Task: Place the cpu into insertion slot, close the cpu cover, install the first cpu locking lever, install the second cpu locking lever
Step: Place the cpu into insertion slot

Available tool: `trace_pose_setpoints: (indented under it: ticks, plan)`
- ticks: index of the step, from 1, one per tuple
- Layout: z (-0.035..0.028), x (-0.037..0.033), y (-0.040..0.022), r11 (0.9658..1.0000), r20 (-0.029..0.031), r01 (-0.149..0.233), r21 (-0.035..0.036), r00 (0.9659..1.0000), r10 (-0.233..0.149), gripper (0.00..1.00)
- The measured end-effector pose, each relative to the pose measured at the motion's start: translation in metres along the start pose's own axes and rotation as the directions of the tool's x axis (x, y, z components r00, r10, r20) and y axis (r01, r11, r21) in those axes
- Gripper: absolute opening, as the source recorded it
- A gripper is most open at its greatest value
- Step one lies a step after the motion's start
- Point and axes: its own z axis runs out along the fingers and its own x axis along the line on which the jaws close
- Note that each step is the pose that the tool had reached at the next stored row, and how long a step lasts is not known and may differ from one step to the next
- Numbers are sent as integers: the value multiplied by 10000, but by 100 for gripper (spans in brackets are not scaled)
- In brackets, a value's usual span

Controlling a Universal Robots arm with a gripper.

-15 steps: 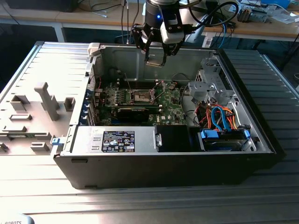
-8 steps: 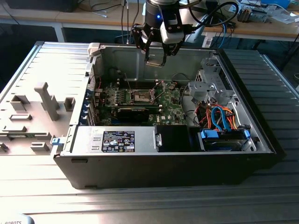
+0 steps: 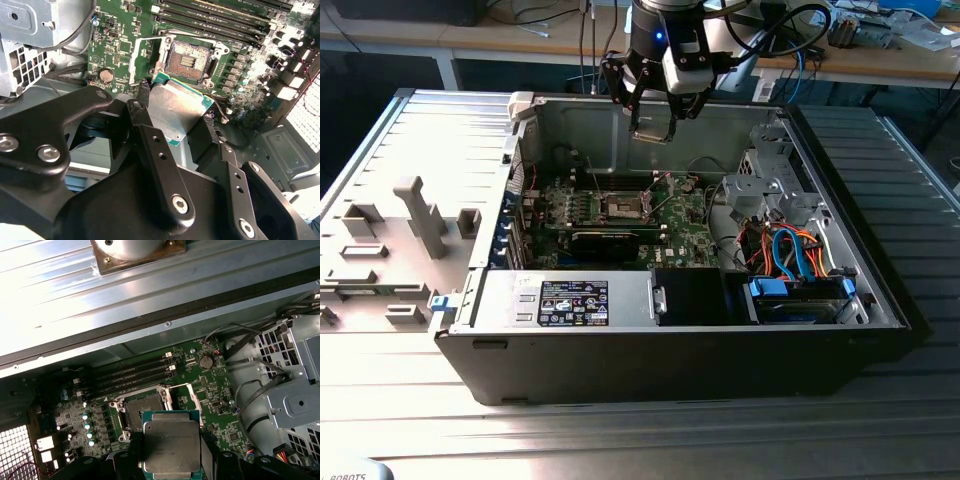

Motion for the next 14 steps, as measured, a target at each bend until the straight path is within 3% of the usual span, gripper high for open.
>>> trace_pose_setpoints:
  ticks: [14]
  plan:
    - [0,0,0,9999,14,-156,-3,9999,156,55]
